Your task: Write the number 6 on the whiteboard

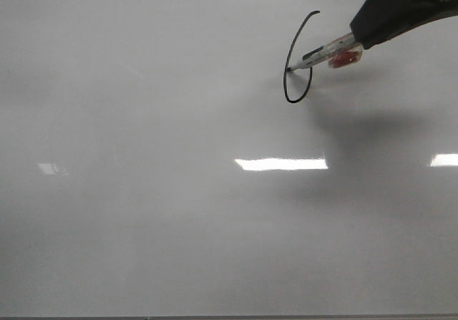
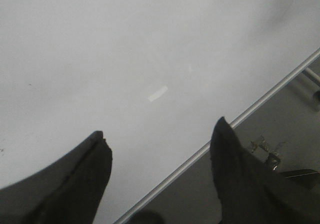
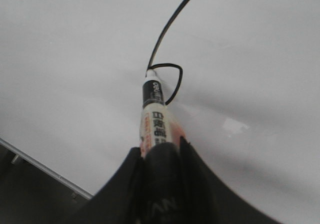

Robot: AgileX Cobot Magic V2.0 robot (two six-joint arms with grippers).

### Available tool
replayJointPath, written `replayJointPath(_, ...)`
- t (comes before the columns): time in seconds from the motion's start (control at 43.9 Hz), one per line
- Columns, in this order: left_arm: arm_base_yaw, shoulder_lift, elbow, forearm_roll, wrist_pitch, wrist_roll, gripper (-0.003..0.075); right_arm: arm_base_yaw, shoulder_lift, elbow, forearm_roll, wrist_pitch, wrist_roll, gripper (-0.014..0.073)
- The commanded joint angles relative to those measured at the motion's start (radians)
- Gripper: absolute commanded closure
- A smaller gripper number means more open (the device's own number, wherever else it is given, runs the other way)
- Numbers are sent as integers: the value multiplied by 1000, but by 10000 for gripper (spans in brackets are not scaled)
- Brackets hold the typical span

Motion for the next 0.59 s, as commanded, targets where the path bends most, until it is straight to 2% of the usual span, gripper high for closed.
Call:
replayJointPath(0.0, 4, -14, -28, -26, -39, -4, 302, -1, -73, -31, 10, -24, -19, 651)
replayJointPath(0.091, 4, -14, -28, -66, -23, 34, 302, 3, -169, -31, 10, 104, -85, 651)
replayJointPath(0.228, -35, -5, -28, -229, -18, 210, 302, 66, -280, -31, 10, 313, -249, 651)
replayJointPath(0.319, -113, 12, -28, -287, -18, 300, 302, 115, -323, -31, 10, 428, -333, 651)
replayJointPath(0.41, -211, 40, -35, -294, -22, 317, 302, 150, -345, -31, 10, 509, -357, 651)
replayJointPath(0.57, -398, 119, -81, -292, -57, 317, 302, 167, -343, -31, 10, 537, -357, 651)
